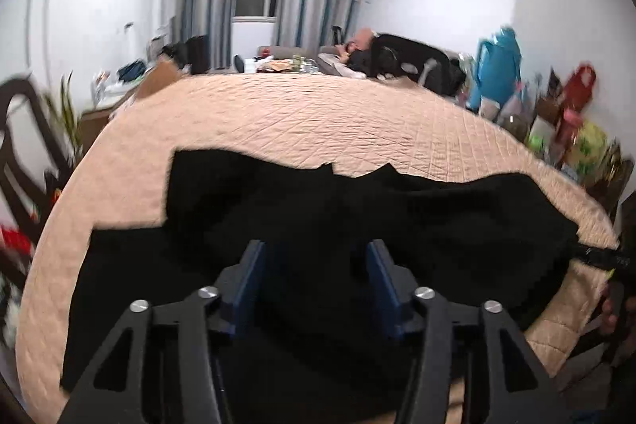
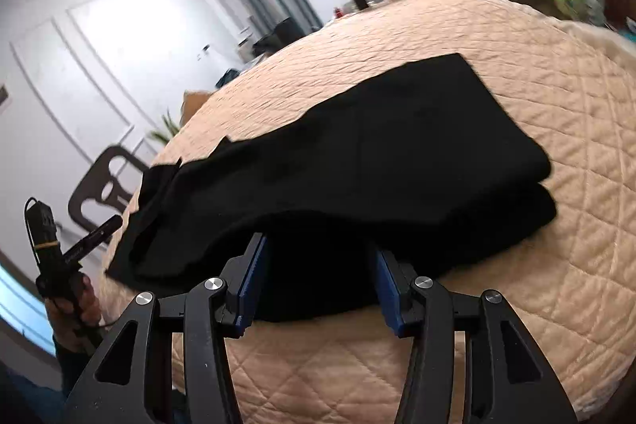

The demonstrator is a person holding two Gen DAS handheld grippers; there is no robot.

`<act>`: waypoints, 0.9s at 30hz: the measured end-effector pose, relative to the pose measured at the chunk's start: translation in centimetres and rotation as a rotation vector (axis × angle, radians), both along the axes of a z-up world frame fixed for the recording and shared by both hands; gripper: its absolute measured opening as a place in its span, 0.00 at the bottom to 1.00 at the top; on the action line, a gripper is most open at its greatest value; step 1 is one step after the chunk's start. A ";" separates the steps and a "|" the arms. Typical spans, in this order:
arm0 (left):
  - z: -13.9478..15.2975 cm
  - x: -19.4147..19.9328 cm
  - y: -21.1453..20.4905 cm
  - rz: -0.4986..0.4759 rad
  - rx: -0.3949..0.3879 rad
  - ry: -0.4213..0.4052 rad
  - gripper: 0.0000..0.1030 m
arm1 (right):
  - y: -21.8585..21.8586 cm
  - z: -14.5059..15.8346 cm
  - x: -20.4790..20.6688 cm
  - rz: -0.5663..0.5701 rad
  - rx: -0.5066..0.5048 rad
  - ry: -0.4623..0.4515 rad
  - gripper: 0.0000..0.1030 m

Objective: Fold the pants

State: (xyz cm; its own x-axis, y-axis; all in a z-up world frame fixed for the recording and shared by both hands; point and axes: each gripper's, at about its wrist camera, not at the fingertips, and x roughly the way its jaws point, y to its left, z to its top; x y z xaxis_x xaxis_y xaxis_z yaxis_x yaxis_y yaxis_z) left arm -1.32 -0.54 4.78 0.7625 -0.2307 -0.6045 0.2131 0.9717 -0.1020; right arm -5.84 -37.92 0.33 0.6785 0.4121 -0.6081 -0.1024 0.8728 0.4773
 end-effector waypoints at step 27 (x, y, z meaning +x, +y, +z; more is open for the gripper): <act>1.0 -5.0 8.5 0.341 -0.156 -0.094 0.07 | -4.9 0.2 0.9 -0.250 0.195 -0.024 0.49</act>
